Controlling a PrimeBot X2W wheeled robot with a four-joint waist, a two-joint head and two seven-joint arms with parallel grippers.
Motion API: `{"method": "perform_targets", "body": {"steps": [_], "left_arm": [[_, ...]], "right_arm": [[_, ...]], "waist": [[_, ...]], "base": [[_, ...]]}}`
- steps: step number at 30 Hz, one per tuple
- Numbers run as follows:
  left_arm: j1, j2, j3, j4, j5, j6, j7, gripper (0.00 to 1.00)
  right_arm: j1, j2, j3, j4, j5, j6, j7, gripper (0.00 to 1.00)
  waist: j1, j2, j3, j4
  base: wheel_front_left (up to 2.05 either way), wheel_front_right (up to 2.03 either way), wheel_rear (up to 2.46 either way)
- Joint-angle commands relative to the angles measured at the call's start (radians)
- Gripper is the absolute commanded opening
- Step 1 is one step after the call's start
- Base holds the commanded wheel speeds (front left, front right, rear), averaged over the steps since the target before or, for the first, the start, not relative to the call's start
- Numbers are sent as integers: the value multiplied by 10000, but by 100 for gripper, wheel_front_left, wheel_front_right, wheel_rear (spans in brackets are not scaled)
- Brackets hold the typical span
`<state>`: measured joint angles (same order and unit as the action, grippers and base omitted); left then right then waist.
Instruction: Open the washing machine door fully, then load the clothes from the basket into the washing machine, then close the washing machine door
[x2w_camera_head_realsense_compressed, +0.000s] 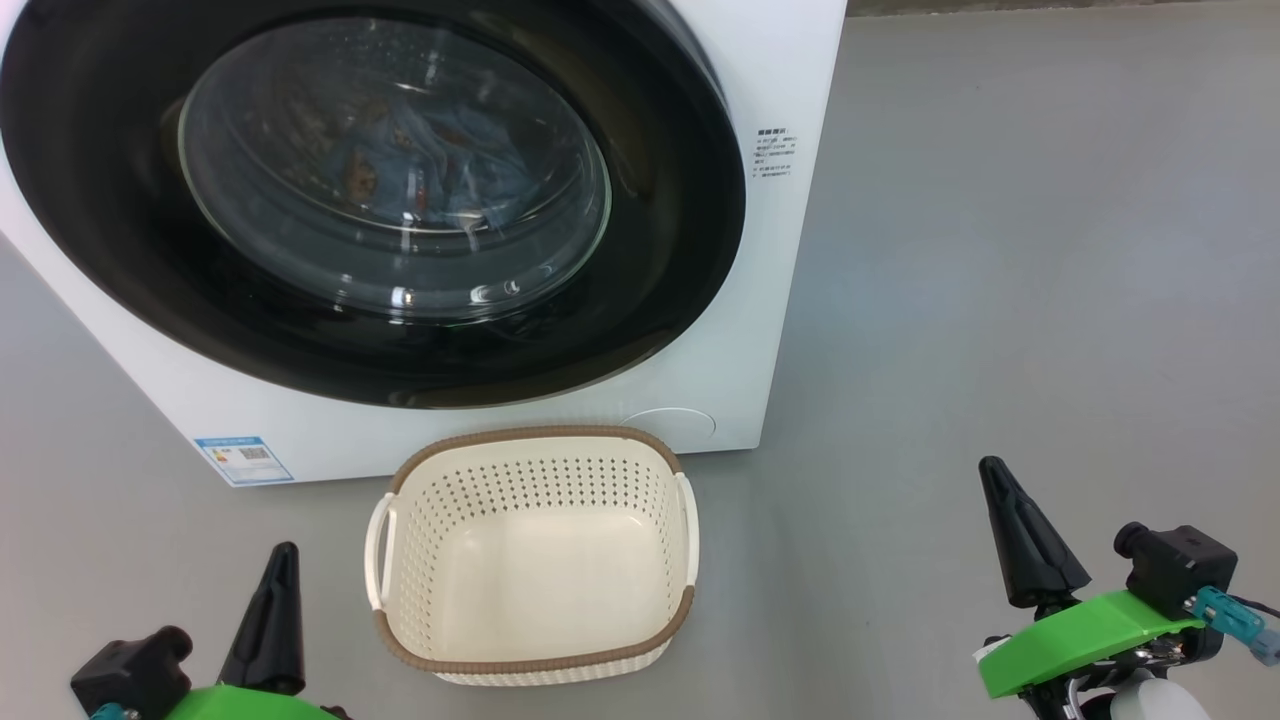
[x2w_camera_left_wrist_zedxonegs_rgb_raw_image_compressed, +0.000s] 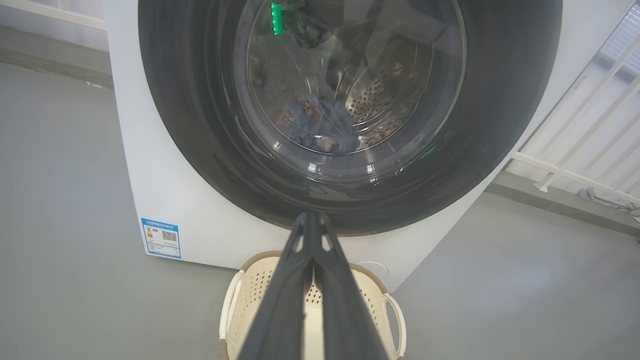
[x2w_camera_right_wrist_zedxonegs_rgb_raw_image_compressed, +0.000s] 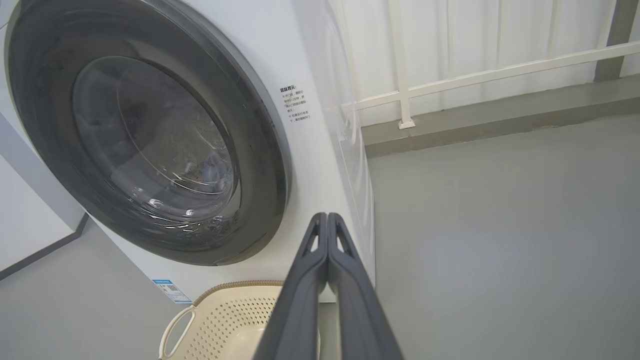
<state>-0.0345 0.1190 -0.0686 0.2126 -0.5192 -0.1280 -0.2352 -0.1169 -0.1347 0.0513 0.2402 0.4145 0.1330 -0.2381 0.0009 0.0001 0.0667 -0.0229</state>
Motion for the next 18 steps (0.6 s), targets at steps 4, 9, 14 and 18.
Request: {"method": "perform_targets", "body": {"steps": [4, 9, 14, 18], "left_arm": [[-228, 117, 186, -174, -559, -3, 164, 0], [-252, 95, 237, -151, -934, -4, 276, 0], [-276, 66, 301, -127, -1405, -5, 418, 0], [-294, 42, 353, -109, -1776, -6, 530, 0]], "right_arm": [[-184, -58, -96, -225, 651, -2, 141, 0], [-180, -40, -133, -211, 1069, -3, 246, 0], [-168, -15, -182, -197, 1593, -4, 380, 0], [-158, 6, -222, -188, 2005, -5, 487, 0]], "waist": [[-8, -1, -6, 9], [-9, -1, -27, 17], [-9, -1, -55, 27], [-9, -1, -77, 35]], "base": [[0, 0, 0], [0, 0, 0], [0, 0, 0], [0, 0, 0]]}}
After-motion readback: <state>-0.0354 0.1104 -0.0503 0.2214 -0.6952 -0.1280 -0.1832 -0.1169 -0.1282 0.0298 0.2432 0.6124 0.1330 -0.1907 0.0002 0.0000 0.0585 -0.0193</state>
